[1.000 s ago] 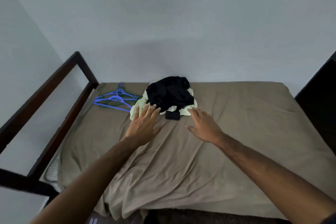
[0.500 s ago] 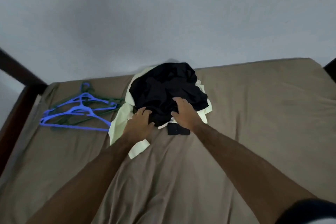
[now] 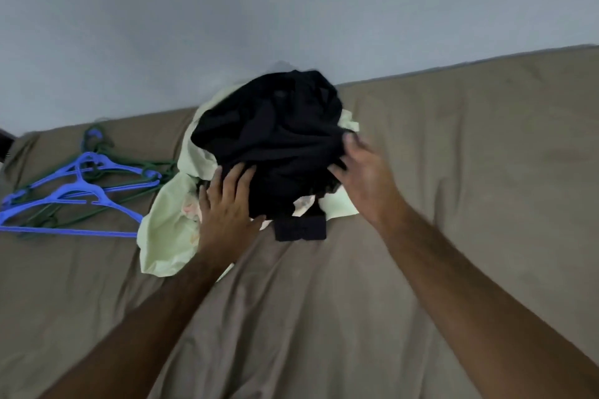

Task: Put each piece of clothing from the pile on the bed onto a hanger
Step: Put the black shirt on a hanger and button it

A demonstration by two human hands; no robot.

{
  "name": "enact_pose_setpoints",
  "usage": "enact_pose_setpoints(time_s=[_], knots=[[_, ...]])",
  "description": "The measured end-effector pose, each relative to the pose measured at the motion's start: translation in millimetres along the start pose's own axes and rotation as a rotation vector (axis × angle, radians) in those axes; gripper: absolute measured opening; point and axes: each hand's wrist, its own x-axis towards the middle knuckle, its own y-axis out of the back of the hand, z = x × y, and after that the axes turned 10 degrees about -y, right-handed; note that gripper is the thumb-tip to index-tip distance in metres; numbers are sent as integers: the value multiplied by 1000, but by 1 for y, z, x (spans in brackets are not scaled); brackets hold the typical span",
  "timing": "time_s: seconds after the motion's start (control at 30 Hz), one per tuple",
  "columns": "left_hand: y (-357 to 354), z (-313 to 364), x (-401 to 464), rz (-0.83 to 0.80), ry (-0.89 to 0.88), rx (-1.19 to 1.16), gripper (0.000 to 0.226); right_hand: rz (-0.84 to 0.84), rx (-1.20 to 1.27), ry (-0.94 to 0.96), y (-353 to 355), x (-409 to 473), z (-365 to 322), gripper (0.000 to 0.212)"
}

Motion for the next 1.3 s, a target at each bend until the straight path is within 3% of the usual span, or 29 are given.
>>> enact_pose_setpoints(time_s=[0.13, 0.17, 0.23, 0.27, 0.33, 0.4, 0.43, 0.53, 0.6, 0.7, 0.77, 0.83, 0.9, 0.97, 1.13, 1.3], knots=[[15, 64, 56, 129, -150, -238, 96, 106, 377, -5, 93, -65, -70, 47], [16, 86, 70, 80, -145, -353, 92, 152, 402, -3, 115, -80, -86, 50], [14, 131, 92, -168, -196, -493, 70, 256, 356, -45, 157, -108, -108, 43], [11, 153, 101, -318, -301, -445, 59, 348, 265, -105, 181, -121, -112, 37], [2, 200, 113, -519, -546, -269, 41, 573, -168, -289, 235, -142, -100, 25], [-10, 245, 117, -633, -647, -254, 27, 735, -633, -450, 287, -167, -75, 18], [-19, 263, 118, -669, -660, -311, 24, 805, -704, -462, 307, -181, -61, 18], [-42, 304, 122, -774, -705, -411, 26, 1003, -801, -211, 335, -221, -20, 31], [-60, 323, 123, -821, -731, -378, 27, 1049, -929, -26, 338, -233, 4, 41], [-82, 336, 121, -785, -822, -203, 23, 844, -1046, 101, 328, -228, 24, 58], [-98, 336, 119, -840, -925, -134, 23, 711, -1184, 44, 317, -214, 33, 74], [-100, 336, 120, -869, -897, -159, 16, 669, -1313, -75, 305, -200, 45, 80], [-91, 335, 125, -684, -857, -181, 15, 681, -1388, -211, 301, -191, 53, 75], [-89, 322, 131, -507, -868, -193, 18, 715, -1461, -250, 299, -184, 60, 66], [-116, 290, 153, -777, -1191, 124, 52, 915, -1476, -69, 290, -171, 110, 61], [-139, 272, 166, -677, -1411, 86, 63, 1228, -1543, 134, 297, -150, 158, 65]])
